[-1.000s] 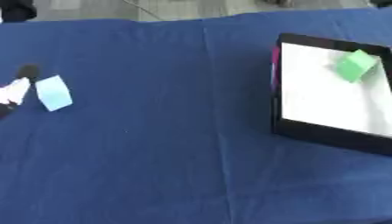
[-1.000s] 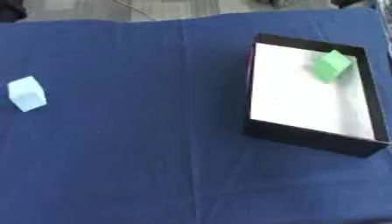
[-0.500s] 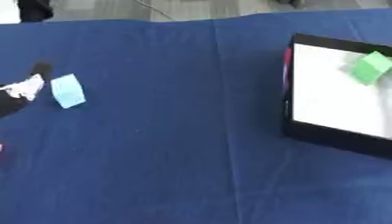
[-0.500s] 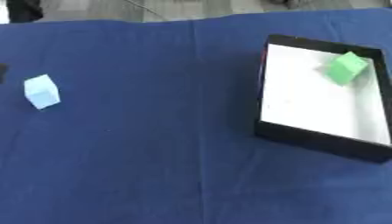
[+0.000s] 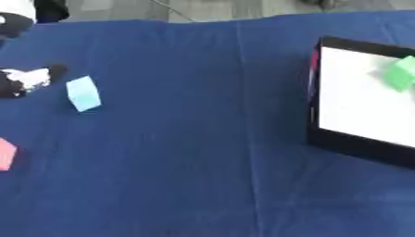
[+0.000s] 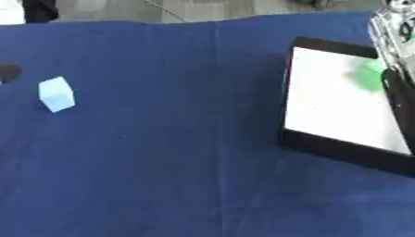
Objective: Pick up the objects with one hand, pass them to the other hand, and then place them into the box on the other side of the table.
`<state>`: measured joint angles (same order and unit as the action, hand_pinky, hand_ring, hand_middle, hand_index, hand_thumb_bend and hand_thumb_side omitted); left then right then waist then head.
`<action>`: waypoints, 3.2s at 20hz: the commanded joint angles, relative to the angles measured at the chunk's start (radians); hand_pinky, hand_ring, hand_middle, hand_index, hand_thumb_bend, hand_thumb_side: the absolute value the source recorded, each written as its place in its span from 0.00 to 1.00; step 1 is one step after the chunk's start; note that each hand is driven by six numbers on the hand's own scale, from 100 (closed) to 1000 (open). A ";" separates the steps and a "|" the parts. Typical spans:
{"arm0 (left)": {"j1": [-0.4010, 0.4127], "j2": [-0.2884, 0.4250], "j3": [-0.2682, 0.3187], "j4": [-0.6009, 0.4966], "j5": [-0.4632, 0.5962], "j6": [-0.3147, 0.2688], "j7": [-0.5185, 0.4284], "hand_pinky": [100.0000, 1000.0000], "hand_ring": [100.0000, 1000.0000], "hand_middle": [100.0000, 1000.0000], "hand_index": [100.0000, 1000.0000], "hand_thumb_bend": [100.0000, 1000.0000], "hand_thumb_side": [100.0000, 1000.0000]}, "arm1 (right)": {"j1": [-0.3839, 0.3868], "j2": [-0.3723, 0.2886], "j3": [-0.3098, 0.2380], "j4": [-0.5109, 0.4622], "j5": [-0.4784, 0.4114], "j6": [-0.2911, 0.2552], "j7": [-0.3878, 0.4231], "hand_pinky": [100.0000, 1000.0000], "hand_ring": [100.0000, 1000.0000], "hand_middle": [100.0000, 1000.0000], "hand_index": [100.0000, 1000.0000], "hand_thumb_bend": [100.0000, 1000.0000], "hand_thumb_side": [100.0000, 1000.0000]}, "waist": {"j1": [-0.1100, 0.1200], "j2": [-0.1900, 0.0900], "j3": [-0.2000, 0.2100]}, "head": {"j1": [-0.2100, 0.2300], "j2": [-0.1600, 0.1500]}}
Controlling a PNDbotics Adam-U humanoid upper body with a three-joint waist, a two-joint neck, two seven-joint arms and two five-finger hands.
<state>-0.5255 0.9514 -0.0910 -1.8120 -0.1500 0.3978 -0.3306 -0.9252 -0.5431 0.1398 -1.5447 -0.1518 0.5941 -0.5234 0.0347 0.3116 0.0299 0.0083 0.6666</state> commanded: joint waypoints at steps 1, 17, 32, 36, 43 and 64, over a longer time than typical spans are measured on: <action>-0.073 0.050 -0.019 0.098 -0.015 -0.041 -0.123 0.89 0.89 0.80 0.86 0.58 0.35 | -0.025 -0.003 0.009 -0.010 -0.003 0.048 -0.052 0.64 0.84 0.79 0.86 0.00 0.62 | 0.002 -0.034 -0.003 | 0.013 0.004; -0.361 -0.111 -0.094 0.616 -0.309 -0.156 -0.323 0.90 0.90 0.80 0.87 0.66 0.27 | -0.035 0.027 0.034 -0.035 0.019 0.052 -0.032 0.64 0.83 0.77 0.85 0.00 0.61 | 0.005 -0.029 -0.016 | 0.077 -0.005; -0.445 -0.236 -0.117 0.816 -0.588 -0.234 -0.312 0.88 0.90 0.81 0.85 0.68 0.19 | -0.047 0.046 0.043 -0.021 0.011 0.061 -0.043 0.64 0.83 0.76 0.84 0.00 0.62 | -0.001 -0.013 -0.040 | 0.111 -0.014; -0.453 -0.262 -0.108 0.849 -0.638 -0.233 -0.271 0.88 0.90 0.80 0.84 0.62 0.17 | -0.047 0.048 0.044 -0.016 0.001 0.058 -0.050 0.64 0.82 0.76 0.84 0.00 0.62 | -0.001 -0.009 -0.045 | 0.118 -0.017; -0.457 -0.290 -0.112 0.886 -0.661 -0.236 -0.245 0.87 0.90 0.80 0.81 0.57 0.14 | -0.052 0.052 0.047 -0.005 -0.011 0.057 -0.064 0.64 0.82 0.76 0.84 0.00 0.63 | -0.004 -0.004 -0.052 | 0.128 -0.020; -0.467 -0.277 -0.108 0.879 -0.703 -0.222 -0.338 0.84 0.83 0.70 0.56 0.23 0.00 | -0.047 0.049 0.045 0.013 -0.009 0.060 -0.082 0.64 0.82 0.76 0.84 0.00 0.63 | -0.003 -0.008 -0.050 | 0.133 -0.009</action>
<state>-0.9703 0.6423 -0.2099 -0.9168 -0.8501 0.1743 -0.6637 -0.9545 -0.4786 0.1922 -1.5248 -0.1587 0.5875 -0.5301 0.0320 0.3280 -0.0216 0.1395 0.6576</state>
